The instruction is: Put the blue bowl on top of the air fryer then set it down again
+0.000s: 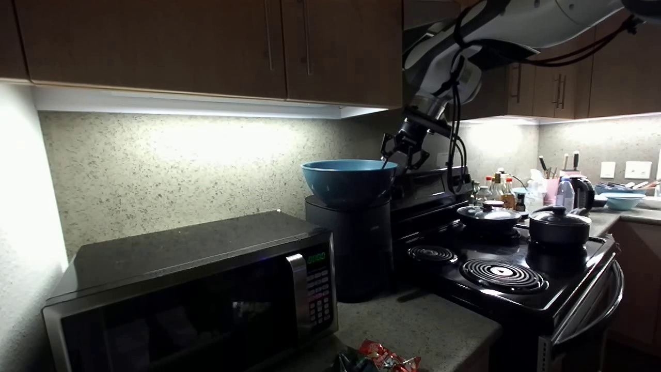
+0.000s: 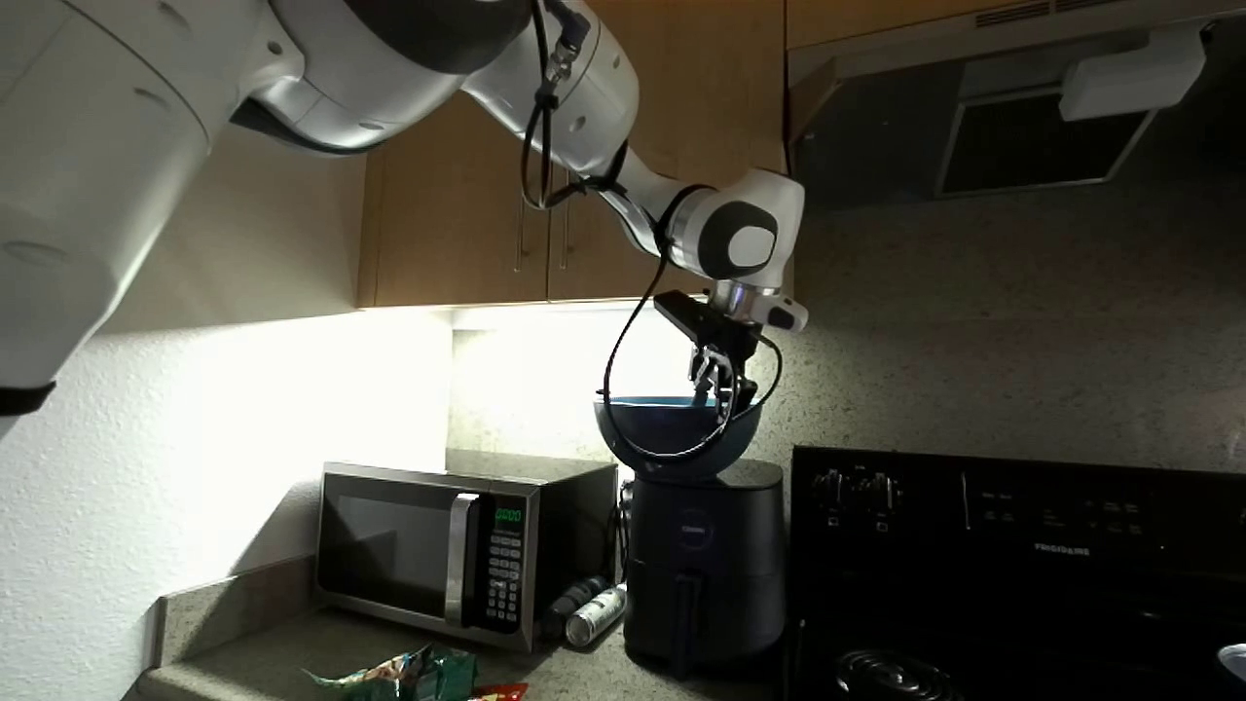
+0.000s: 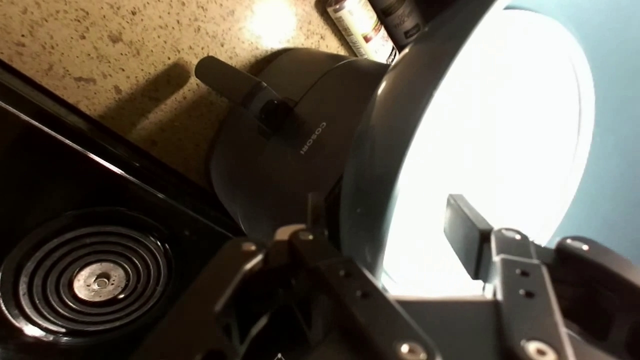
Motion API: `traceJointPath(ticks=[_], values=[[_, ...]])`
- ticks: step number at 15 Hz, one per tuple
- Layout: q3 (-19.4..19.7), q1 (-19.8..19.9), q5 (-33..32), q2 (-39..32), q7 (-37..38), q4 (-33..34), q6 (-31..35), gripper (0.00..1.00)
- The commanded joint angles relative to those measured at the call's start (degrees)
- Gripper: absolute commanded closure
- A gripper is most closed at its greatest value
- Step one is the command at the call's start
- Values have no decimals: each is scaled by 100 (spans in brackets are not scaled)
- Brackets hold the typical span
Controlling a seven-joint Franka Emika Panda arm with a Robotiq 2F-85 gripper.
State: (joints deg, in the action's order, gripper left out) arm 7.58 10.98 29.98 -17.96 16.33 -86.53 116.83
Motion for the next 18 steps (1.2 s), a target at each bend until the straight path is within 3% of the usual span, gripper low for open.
traceJointPath(ticks=[1, 3, 10, 13, 18], values=[[-53, 44, -18, -96, 159, 184, -157, 56], [-56, 47, -25, -96, 151, 185, -163, 53], [-68, 61, 3, -96, 80, 177, -132, 98], [-81, 84, 4, -106, -8, 180, -243, 98], [-47, 111, -244, -117, -115, 332, -1147, 98]])
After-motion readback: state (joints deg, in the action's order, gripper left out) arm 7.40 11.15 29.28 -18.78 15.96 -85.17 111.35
